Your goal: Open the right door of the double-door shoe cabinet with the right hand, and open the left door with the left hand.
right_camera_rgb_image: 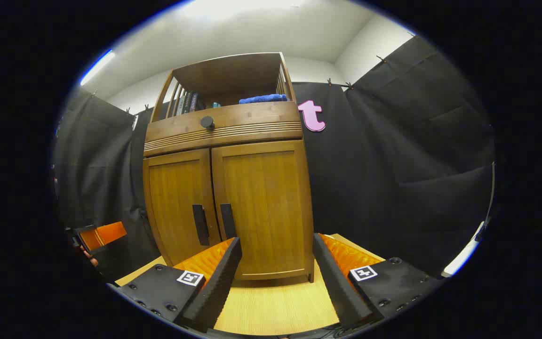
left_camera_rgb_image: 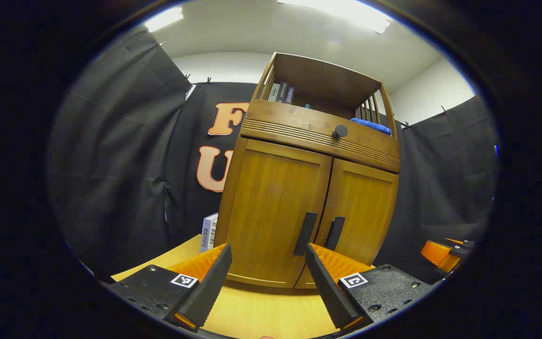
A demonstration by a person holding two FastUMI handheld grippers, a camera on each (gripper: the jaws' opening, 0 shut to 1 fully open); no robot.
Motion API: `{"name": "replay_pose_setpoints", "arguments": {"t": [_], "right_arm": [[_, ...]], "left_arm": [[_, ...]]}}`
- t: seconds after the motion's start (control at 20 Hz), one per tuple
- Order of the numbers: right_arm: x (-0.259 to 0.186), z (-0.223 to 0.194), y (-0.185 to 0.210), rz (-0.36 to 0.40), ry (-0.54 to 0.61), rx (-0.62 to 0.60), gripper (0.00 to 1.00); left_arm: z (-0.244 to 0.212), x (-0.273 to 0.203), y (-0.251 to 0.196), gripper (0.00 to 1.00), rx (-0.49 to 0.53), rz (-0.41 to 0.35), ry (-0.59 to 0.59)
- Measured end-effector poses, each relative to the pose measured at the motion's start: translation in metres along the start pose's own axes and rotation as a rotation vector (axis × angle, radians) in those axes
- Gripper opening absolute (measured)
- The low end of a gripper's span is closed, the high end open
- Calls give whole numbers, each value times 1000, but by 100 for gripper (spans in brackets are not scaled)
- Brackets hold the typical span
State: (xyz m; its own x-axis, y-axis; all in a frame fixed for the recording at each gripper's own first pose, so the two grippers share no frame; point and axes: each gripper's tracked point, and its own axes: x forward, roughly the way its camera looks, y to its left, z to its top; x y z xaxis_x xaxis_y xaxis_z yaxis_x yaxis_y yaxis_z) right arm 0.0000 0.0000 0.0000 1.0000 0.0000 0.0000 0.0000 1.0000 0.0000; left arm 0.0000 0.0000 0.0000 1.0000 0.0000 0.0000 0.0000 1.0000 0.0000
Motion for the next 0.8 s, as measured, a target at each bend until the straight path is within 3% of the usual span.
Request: {"name": "replay_pose_setpoints", "arguments": {"t": [0.5, 0.8], "right_arm": [[6, 5, -14, -31, -11, -5, 98], [10, 7, -15, -28, -20, 8, 98]], "left_arm": [[21, -1, 29, 91, 104, 49, -64], [19, 4, 19, 95, 83, 22, -63]]}}
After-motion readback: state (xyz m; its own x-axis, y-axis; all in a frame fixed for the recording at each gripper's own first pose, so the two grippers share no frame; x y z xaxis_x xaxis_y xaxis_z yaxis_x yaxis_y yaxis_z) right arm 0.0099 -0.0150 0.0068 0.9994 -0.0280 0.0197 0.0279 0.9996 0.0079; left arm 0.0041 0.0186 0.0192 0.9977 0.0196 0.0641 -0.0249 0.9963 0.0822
